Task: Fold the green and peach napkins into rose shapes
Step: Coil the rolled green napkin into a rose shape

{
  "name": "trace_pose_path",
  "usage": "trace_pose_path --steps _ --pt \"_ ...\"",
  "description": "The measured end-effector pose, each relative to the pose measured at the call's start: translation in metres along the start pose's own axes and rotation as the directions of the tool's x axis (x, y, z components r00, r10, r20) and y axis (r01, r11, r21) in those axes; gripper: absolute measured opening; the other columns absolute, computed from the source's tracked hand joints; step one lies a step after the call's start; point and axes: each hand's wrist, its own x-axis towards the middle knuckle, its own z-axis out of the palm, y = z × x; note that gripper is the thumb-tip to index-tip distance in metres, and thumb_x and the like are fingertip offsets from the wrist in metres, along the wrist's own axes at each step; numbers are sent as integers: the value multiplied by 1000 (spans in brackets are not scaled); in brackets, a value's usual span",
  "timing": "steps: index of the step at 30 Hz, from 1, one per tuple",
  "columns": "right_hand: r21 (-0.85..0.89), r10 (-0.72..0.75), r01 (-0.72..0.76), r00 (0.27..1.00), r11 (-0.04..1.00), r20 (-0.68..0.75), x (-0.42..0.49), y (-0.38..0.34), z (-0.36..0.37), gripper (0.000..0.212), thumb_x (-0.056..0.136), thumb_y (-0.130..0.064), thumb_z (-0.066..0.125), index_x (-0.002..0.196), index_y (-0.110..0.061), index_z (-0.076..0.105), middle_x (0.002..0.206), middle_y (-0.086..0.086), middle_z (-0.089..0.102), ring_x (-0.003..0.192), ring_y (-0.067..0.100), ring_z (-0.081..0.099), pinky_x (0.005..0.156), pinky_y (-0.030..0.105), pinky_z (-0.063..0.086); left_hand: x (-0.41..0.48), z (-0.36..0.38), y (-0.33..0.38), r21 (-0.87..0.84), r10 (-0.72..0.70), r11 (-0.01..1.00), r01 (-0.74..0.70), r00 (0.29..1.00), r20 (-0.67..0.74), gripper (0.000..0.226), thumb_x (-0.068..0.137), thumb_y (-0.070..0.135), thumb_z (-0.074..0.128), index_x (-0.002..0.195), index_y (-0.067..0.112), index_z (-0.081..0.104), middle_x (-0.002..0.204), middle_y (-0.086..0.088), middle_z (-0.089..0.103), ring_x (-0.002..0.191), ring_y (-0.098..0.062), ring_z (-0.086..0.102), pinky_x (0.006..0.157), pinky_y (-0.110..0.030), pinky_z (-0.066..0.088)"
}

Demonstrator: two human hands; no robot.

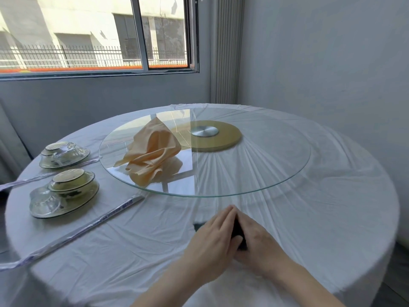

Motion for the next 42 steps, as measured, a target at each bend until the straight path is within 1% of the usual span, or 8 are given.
trace_pose_path --steps 5,14,18,21,26,30,33,42 --pt "-126 8 3 996 992 87 -6 10 -6 80 84 -35 62 148 -22 14 151 -12 25 138 1 23 109 11 17 -11 16 -20 -18 -43 999 44 995 87 74 94 49 32 148 23 -11 147 16 -24 143 -3 -2 111 -15 10" --pt "-2 30 -30 999 1000 17 0 10 -17 63 80 -30 67 137 -34 42 116 -13 64 106 7 58 92 30 47 12 3 -32 -138 -95 984 110 989 109 83 83 43 66 148 23 17 150 5 28 130 -19 40 102 -28 36" --pt "212 134 -123 990 970 -39 9 5 -27 32 83 -28 68 113 -38 62 96 -19 69 93 -4 62 82 16 47 24 -13 -29 -273 -306 898 344 936 173 55 80 44 66 123 20 41 105 4 57 91 -15 56 70 -24 42" --pt "351 202 -177 979 919 -34 14 1 -34 6 85 -31 67 89 -27 69 81 -4 71 79 8 66 73 26 53 23 -21 -30 -349 -309 869 350 936 168 29 86 41 58 96 16 49 80 8 55 69 -11 53 56 -20 39" --pt "476 389 -358 921 803 37 22 -3 -28 14 90 -18 61 80 -8 66 75 10 67 66 17 66 51 23 50 24 -33 -40 -366 -420 789 493 868 263 43 89 49 51 70 10 50 57 -2 45 48 -14 43 42 -21 31" --pt "407 473 -441 881 800 24 34 2 -12 20 89 -14 61 69 -11 59 64 6 60 50 17 57 39 22 42 27 -28 -52 -61 -508 857 512 858 72 45 89 54 47 85 12 62 87 -11 69 76 -23 62 64 -28 45" --pt "374 489 -461 872 805 20 40 3 -8 20 88 -14 61 68 -11 61 61 4 61 49 18 57 40 22 42 30 -23 -44 10 -363 930 366 925 -108 31 96 33 43 118 17 57 124 -2 57 113 -19 52 90 -30 42" --pt "315 531 -485 844 816 -76 44 7 -3 35 85 -33 65 73 0 66 68 14 68 60 20 61 55 29 47 36 14 -19 156 -131 979 131 991 -11 79 70 59 1 113 14 50 113 -3 50 106 -23 45 89 -35 41"
